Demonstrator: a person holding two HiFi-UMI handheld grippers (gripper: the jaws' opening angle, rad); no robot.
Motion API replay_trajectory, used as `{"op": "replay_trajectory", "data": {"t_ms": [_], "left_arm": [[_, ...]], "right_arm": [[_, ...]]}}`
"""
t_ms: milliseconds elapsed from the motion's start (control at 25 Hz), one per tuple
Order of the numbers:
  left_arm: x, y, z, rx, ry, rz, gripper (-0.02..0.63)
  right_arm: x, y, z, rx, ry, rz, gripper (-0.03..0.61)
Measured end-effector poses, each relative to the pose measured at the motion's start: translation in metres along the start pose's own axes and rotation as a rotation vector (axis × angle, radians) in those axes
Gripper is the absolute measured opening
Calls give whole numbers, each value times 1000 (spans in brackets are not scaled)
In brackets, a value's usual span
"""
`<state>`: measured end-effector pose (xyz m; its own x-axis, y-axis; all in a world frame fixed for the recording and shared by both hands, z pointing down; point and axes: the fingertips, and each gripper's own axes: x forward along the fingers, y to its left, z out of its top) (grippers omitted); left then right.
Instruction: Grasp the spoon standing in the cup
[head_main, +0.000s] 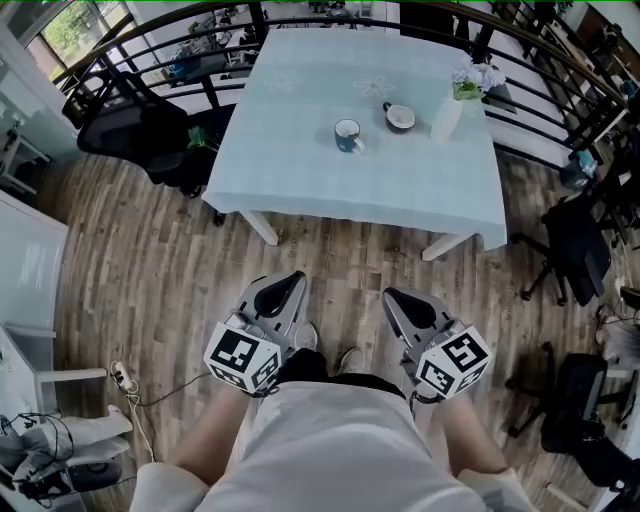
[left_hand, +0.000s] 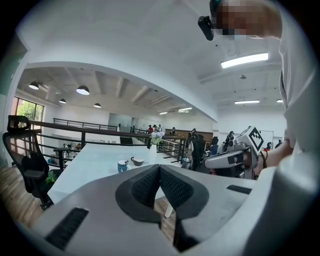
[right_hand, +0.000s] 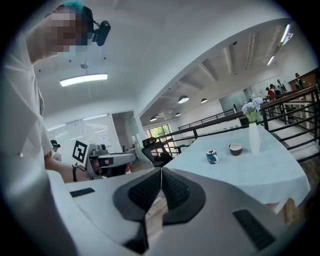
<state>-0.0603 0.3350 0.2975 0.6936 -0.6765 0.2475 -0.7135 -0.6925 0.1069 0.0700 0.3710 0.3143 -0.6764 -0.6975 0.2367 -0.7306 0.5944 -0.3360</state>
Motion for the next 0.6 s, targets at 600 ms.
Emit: {"op": "replay_trajectory", "data": {"t_ms": [600], "left_arm": [[78,70,-6,-15,26,-31,18]], "right_arm": [[74,-69,13,39,7,-12,21]]}}
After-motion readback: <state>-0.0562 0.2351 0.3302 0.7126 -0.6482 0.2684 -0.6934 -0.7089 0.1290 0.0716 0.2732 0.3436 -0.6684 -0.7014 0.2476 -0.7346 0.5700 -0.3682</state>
